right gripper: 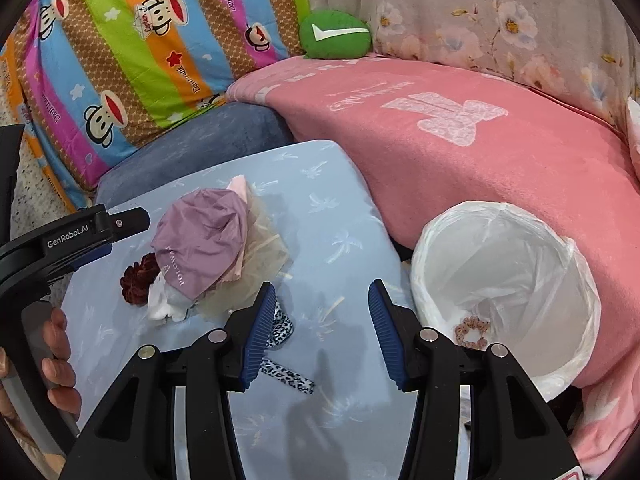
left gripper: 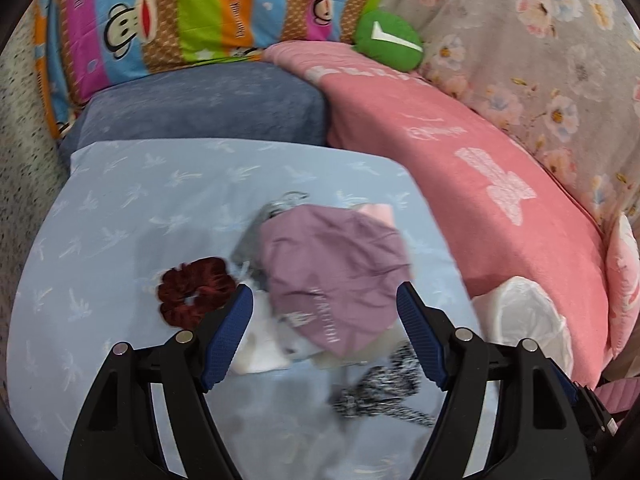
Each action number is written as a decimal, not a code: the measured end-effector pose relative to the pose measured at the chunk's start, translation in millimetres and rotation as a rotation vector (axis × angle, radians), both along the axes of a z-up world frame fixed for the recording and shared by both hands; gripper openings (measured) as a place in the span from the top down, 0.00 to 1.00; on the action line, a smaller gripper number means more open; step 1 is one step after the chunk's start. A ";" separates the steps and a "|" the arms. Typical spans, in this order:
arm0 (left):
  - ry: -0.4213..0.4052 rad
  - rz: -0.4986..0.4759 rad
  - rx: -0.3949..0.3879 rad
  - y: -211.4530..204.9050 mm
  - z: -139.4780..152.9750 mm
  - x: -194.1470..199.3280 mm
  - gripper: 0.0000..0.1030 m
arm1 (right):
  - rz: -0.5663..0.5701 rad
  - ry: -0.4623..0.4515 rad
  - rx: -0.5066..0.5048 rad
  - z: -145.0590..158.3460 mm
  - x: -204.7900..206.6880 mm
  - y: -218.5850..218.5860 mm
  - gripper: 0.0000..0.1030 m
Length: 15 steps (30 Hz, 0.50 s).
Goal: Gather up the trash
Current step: 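Grasp the dark red velvet scrunchie with the left gripper while the right grasps the leopard ribbon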
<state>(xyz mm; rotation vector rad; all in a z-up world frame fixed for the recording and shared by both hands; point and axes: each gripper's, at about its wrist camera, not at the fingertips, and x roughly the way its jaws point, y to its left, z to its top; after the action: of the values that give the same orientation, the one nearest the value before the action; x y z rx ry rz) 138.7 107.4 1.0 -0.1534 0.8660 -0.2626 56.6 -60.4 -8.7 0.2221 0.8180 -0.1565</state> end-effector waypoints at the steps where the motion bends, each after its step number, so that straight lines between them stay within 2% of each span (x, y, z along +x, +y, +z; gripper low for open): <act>1: 0.007 0.016 0.006 7.4 -3.6 1.3 0.31 | 0.008 0.008 0.005 -3.5 2.7 4.8 0.53; 15: 0.112 0.163 0.049 87.5 -51.6 23.1 0.31 | 0.085 0.121 0.041 -57.4 27.2 59.2 0.53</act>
<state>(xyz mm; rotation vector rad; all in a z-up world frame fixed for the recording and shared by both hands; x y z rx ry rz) 161.8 195.0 -50.5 -0.1931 0.9645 -0.0812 83.7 -1.3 -66.1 0.2173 0.9501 -0.0744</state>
